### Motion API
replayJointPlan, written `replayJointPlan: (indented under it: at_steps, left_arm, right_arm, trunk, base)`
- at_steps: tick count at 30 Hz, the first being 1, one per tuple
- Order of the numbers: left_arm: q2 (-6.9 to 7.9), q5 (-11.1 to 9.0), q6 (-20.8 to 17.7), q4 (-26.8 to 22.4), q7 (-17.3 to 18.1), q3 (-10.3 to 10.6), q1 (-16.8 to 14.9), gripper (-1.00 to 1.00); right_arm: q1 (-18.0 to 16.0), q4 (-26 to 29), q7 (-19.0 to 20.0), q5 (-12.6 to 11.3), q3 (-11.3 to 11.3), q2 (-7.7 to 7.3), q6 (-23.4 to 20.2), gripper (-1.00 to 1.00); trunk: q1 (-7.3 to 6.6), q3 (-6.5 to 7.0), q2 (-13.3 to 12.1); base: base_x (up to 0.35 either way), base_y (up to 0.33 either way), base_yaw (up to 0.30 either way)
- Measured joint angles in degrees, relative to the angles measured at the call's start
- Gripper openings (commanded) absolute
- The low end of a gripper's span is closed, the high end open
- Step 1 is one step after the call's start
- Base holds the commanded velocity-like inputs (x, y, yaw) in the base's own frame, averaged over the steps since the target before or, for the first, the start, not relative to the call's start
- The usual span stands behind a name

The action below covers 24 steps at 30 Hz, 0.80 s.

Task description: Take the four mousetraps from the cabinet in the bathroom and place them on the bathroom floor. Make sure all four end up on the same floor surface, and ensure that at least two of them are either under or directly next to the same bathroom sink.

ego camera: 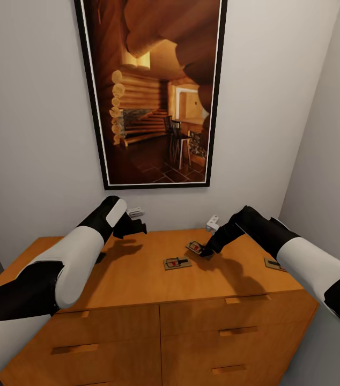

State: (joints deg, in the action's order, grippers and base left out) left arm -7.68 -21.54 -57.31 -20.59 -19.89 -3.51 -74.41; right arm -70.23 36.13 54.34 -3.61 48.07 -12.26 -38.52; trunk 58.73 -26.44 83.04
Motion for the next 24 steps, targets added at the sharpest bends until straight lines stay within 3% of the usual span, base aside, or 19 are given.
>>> replayJointPlan:
  at_steps: [10, 17, 24]
  left_arm:
    - [0.1, 0.0, 0.0, -0.2, 0.0, 0.0, 0.0, 1.0]
    - [0.24, 0.1, 0.0, -0.2, -0.1, 0.0, 0.0, 1.0]
    - [0.25, 0.1, 0.1, -0.5, 0.0, 0.1, 0.0, 1.0]
  right_arm:
    - [0.0, 0.0, 0.1, -0.1, -0.4, -0.17, 0.0, -1.0]
    - [0.1, -0.1, 0.1, -0.1, -6.8, -0.16, 0.0, -1.0]
    - [0.2, -0.1, -0.1, -0.1, -8.8, 0.12, 0.0, -1.0]
  trunk:
    - [0.0, 0.0, 0.0]
    - [0.0, 0.0, 0.0]
    - [0.03, 0.0, 0.0]
  base:
    - [0.0, 0.0, 0.0]
    - [-0.001, 0.0, 0.0]
    - [-0.213, 0.0, 0.0]
